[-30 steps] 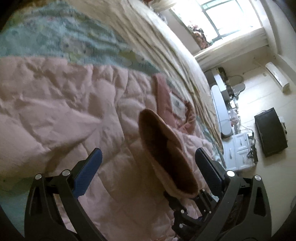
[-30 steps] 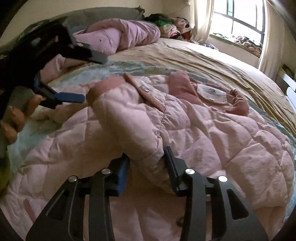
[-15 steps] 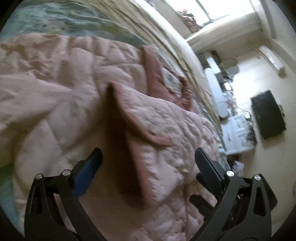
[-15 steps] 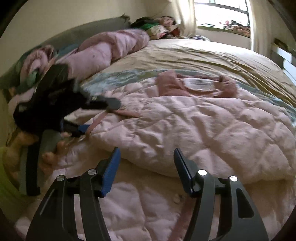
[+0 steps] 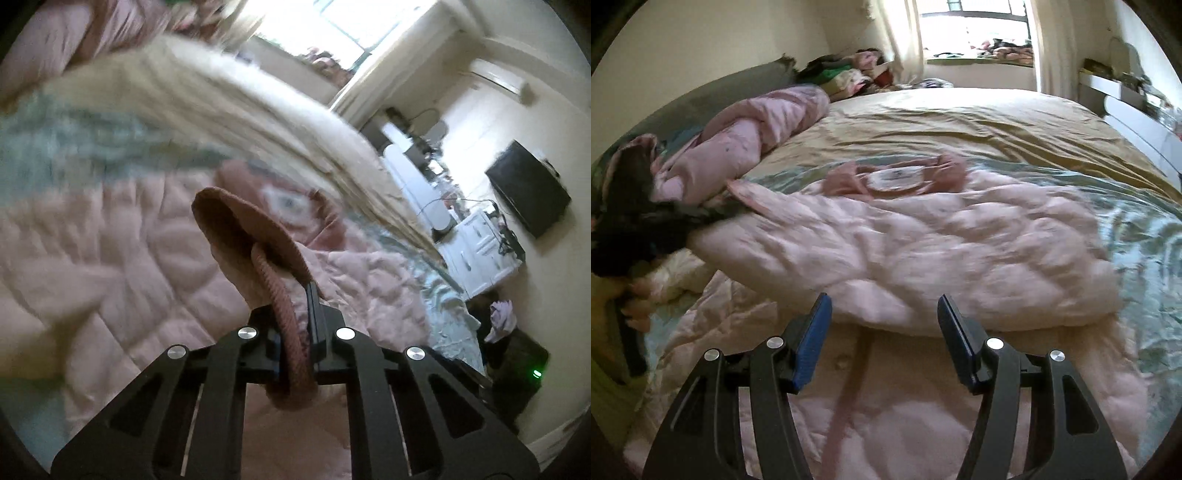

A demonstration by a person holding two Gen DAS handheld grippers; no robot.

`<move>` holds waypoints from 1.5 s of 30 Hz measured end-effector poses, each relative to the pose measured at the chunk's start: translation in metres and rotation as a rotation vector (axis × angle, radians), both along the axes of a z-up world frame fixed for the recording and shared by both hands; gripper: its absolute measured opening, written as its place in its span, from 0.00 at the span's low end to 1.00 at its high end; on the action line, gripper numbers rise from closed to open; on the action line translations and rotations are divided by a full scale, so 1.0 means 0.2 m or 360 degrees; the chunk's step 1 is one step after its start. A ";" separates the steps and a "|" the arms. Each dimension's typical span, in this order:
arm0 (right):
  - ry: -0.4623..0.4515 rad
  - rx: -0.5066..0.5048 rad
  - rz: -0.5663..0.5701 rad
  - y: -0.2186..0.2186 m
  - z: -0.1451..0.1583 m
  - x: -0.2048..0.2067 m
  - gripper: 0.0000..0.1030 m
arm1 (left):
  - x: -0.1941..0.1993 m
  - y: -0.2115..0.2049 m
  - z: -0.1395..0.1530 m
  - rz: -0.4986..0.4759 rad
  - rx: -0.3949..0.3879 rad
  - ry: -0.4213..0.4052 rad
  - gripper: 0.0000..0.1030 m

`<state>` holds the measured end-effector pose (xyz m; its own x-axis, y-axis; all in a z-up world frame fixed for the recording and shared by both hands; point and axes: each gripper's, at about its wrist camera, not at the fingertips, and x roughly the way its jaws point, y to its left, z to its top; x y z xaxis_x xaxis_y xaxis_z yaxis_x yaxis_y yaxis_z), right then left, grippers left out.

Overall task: Fold large clothes
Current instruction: 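Fold the held front edge over the coat body with the left tool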

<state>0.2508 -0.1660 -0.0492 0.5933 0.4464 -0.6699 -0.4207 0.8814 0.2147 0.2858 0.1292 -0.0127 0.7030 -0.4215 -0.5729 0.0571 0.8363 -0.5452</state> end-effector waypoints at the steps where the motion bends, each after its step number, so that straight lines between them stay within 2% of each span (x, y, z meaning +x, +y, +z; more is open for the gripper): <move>1: -0.0005 -0.0002 -0.0023 -0.03 0.01 0.01 0.57 | -0.01 0.01 0.02 0.0015 0.0021 -0.0012 0.04; 3: -0.0015 -0.0016 -0.0081 -0.09 0.02 0.02 0.57 | -0.04 0.05 0.00 0.0060 0.0069 0.0013 0.04; 5: -0.0018 -0.0012 -0.0133 -0.15 0.04 0.05 0.57 | -0.06 0.09 -0.08 0.0101 0.0092 0.0099 0.04; 8: -0.0011 -0.0010 -0.0221 -0.22 0.06 0.13 0.57 | -0.06 0.09 -0.24 0.0139 0.0237 0.0263 0.04; 10: -0.0018 -0.0028 -0.0265 -0.25 0.08 0.19 0.57 | -0.06 0.07 -0.32 0.0137 0.0278 0.0323 0.04; 15: 0.0055 -0.0002 -0.0369 -0.29 0.06 0.37 0.57 | -0.06 0.05 -0.33 0.0123 0.0398 0.0320 0.05; 26: 0.0199 -0.0148 -0.0385 -0.23 -0.11 0.73 0.60 | -0.07 0.05 -0.41 0.0149 0.0382 0.0408 0.13; 30: 0.0310 -0.0160 -0.0429 -0.24 -0.22 0.80 0.60 | -0.07 0.05 -0.43 0.0143 0.0371 0.0422 0.16; 38: 0.0375 -0.0214 -0.0484 -0.23 -0.35 0.84 0.61 | -0.05 0.03 -0.45 0.0126 0.0372 0.0432 0.21; 45: 0.0314 -0.0240 -0.0514 -0.21 -0.31 0.77 0.65 | -0.06 0.02 -0.43 0.0131 0.0398 0.0444 0.21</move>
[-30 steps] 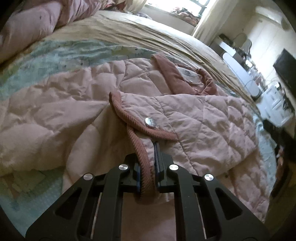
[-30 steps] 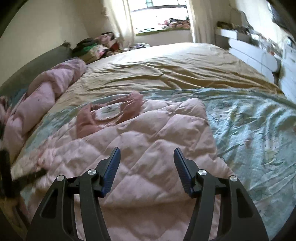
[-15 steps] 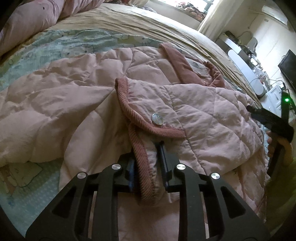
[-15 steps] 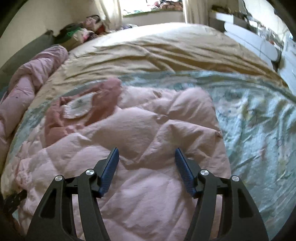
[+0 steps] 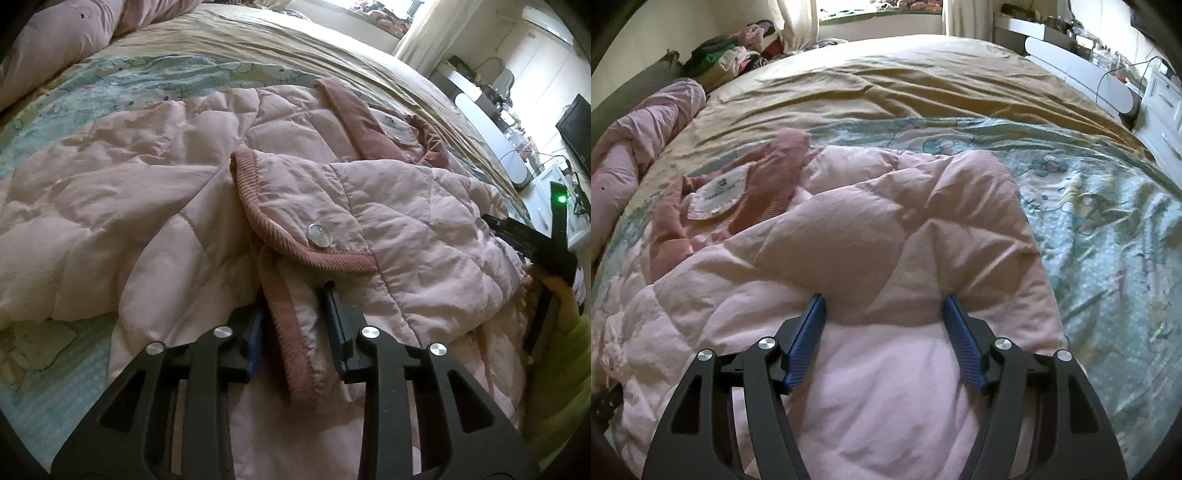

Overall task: Fold large clothes
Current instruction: 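Fold the held front edge over the coat body with the left tool, then open the left tool and release the folded front edge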

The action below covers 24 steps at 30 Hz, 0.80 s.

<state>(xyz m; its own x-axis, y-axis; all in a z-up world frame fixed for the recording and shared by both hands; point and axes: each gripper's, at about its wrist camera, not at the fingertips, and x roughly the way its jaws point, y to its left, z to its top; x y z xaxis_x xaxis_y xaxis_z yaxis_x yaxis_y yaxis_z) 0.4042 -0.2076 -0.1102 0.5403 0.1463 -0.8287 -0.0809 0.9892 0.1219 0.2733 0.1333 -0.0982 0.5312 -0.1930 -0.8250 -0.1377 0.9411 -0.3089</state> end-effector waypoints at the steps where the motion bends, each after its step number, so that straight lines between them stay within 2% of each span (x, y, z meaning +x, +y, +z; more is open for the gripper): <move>1: -0.0020 0.0025 0.0002 0.00 0.02 -0.03 0.67 | 0.00 -0.01 0.01 -0.0007 0.0016 0.0000 0.21; 7: -0.0126 0.0144 0.0040 -0.02 0.13 -0.17 0.86 | -0.02 -0.03 0.04 -0.0028 0.0071 -0.0011 0.33; 14: -0.0180 0.0229 0.0131 0.04 0.26 -0.32 0.86 | -0.05 -0.04 0.11 -0.0023 0.0110 -0.0058 0.63; 17: -0.0207 0.0244 0.0172 0.08 0.30 -0.37 0.87 | -0.07 -0.02 0.14 0.0004 0.0114 -0.0077 0.79; 18: -0.0223 0.0243 0.0190 0.10 0.32 -0.39 0.89 | -0.07 -0.01 0.15 0.0016 0.0113 -0.0083 0.84; 19: -0.0234 0.0242 0.0199 0.10 0.33 -0.40 0.96 | -0.08 0.00 0.16 0.0030 0.0112 -0.0090 0.87; 20: -0.0254 0.0245 0.0208 0.12 0.35 -0.42 0.96 | -0.08 0.00 0.17 0.0044 0.0113 -0.0098 0.91; 24: -0.0307 0.0260 0.0239 0.17 0.43 -0.47 0.96 | -0.11 0.06 0.22 0.0111 0.0107 -0.0125 0.91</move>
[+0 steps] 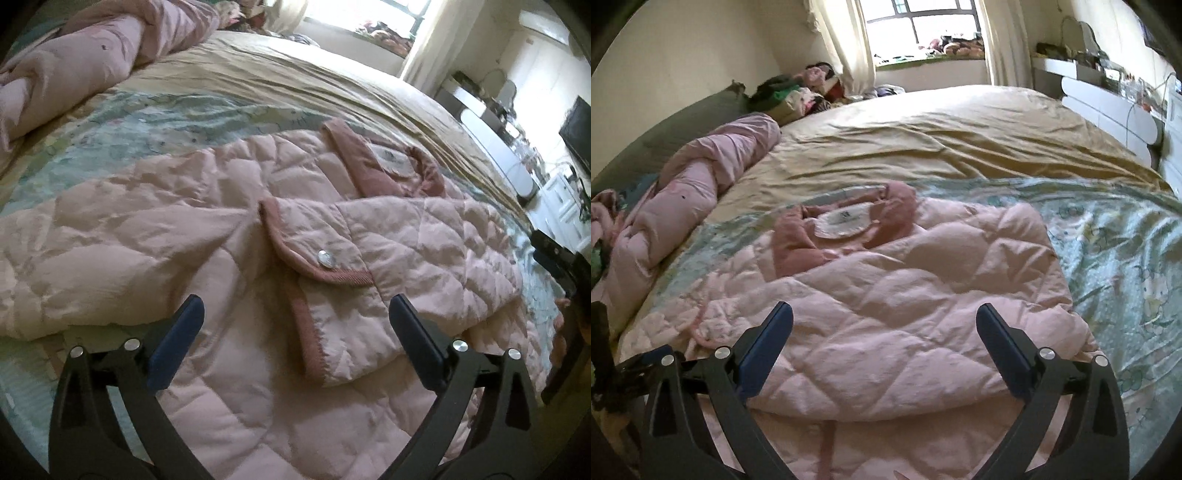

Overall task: Fold large clothes
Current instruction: 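Open the left tool and release the folded front edge, then move the left tool to the cuff of the other sleeve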

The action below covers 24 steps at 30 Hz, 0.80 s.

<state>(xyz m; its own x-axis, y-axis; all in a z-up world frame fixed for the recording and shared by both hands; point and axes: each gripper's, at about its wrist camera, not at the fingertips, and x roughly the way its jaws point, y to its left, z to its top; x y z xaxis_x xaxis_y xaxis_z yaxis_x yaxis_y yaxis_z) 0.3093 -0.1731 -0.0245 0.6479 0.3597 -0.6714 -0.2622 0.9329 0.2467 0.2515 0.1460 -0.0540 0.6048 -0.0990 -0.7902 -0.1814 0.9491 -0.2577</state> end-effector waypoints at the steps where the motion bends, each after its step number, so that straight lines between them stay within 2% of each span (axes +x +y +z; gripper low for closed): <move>1: -0.0007 0.0008 0.0012 0.02 0.02 -0.01 0.96 | -0.01 0.01 0.01 0.0016 -0.0002 -0.0003 0.91; 9: -0.0081 0.0026 0.0151 0.21 0.14 -0.10 0.96 | -0.08 0.16 0.10 0.0151 0.0013 -0.0061 0.91; 16: -0.0133 0.0057 0.0268 0.41 0.24 -0.16 0.96 | -0.16 0.29 0.19 0.0298 0.0080 -0.0130 0.91; 24: -0.0184 0.0070 0.0398 0.65 0.33 -0.23 0.96 | -0.27 0.49 0.26 0.0489 0.0080 -0.0184 0.91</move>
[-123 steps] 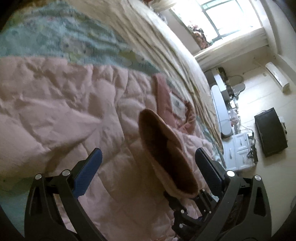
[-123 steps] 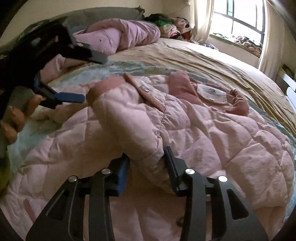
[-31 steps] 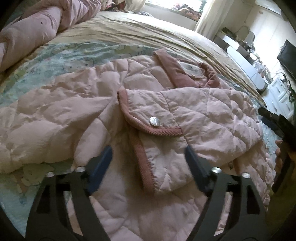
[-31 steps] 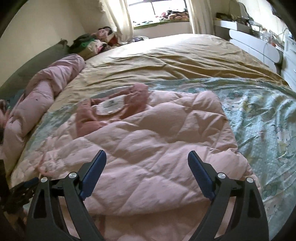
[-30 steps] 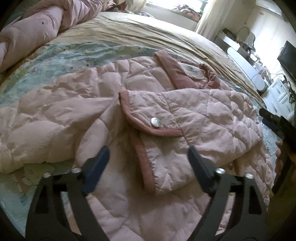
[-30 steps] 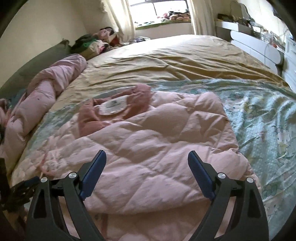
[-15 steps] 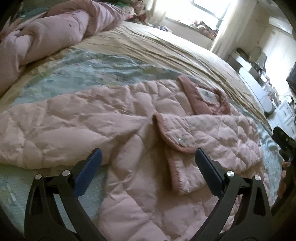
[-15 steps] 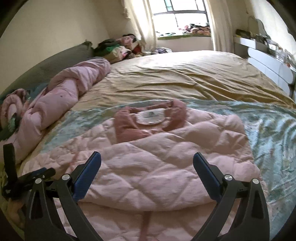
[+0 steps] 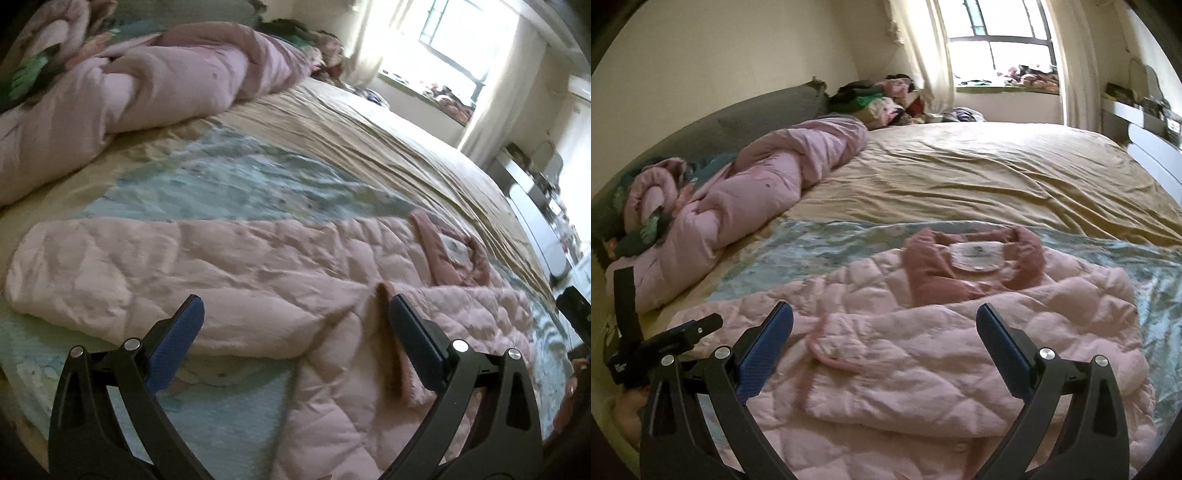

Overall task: Fold large clothes
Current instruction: 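Move the left tool to the cuff of the other sleeve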

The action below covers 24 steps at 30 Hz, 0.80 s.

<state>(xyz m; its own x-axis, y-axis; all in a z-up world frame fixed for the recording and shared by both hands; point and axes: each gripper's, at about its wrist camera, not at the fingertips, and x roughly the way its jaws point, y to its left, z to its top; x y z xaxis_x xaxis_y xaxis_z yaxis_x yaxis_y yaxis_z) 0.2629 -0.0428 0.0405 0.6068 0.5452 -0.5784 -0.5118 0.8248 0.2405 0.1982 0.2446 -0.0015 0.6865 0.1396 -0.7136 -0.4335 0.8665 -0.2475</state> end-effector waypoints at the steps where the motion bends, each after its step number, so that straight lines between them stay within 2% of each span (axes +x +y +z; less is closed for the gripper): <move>1: -0.0004 0.0002 0.0019 0.03 0.01 -0.01 0.96 | -0.01 0.02 0.01 0.0020 0.0006 -0.0004 0.91; 8: -0.0021 0.0018 0.0121 0.22 0.06 -0.07 0.96 | -0.10 0.16 0.03 0.0165 0.0010 -0.0003 0.91; 13: -0.0030 0.0007 0.0206 0.36 0.08 -0.12 0.96 | -0.19 0.28 0.05 0.0278 -0.0037 -0.0015 0.91; 24: -0.0030 -0.0020 0.0383 0.67 0.08 -0.23 0.96 | -0.35 0.52 -0.02 0.0520 -0.0132 0.0062 0.91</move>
